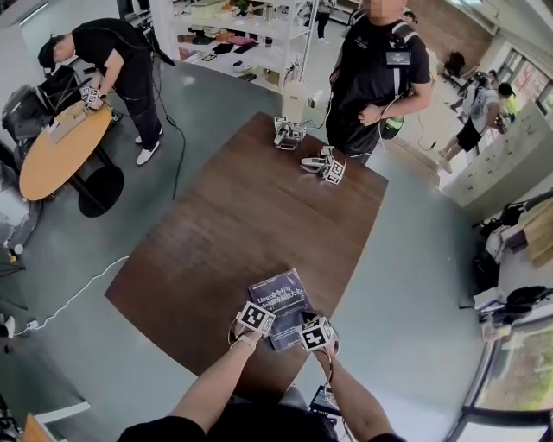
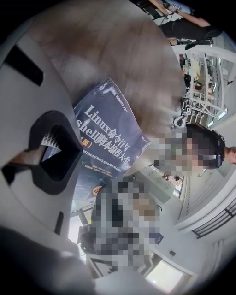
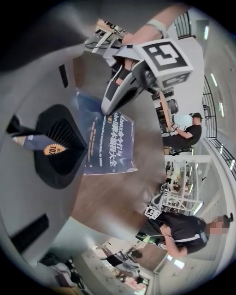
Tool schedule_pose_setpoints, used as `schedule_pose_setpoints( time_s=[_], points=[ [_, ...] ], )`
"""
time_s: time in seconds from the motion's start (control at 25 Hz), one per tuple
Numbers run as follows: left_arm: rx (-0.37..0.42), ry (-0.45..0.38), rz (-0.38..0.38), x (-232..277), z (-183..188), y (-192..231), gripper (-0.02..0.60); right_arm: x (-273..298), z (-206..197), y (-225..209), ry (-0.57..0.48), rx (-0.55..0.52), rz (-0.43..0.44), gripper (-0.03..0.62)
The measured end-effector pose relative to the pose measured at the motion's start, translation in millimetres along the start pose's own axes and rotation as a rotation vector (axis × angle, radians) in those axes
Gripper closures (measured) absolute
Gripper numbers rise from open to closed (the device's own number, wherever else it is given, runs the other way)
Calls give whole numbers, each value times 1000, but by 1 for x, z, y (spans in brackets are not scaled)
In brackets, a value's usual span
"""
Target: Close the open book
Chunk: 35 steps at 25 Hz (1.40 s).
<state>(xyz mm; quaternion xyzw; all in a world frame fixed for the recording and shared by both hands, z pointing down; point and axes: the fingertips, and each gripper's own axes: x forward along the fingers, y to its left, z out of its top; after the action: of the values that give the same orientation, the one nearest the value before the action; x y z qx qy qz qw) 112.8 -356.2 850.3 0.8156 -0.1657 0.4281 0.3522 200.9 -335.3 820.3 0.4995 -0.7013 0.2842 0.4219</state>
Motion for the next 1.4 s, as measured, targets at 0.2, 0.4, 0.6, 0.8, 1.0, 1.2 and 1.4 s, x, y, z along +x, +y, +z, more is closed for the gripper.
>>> schedule_pose_setpoints(
  time_s=[0.2, 0.4, 0.6, 0.8, 1.0, 1.2, 1.4],
  points=[
    [-25, 6, -11, 2, -3, 1, 578, 27, -14, -1, 68, -52, -23, 605],
    [-93, -34, -57, 0, -3, 2, 578, 30, -18, 3, 139, -161, -26, 613],
    [-55, -38, -23, -2, 0, 4, 578, 32, -13, 3, 145, -99, 13, 617],
    [-53, -20, -49, 5, 0, 4, 578, 33, -15, 2, 128, -166, -55, 619],
    [49, 7, -29, 6, -2, 2, 578, 37, -17, 3, 141, -208, -55, 620],
    [29, -161, -14, 1, -7, 2, 578, 39, -18, 5, 120, -204, -81, 620],
    [48, -201, -40, -14, -14, -26, 578, 36, -16, 4, 81, -198, -91, 620]
  ],
)
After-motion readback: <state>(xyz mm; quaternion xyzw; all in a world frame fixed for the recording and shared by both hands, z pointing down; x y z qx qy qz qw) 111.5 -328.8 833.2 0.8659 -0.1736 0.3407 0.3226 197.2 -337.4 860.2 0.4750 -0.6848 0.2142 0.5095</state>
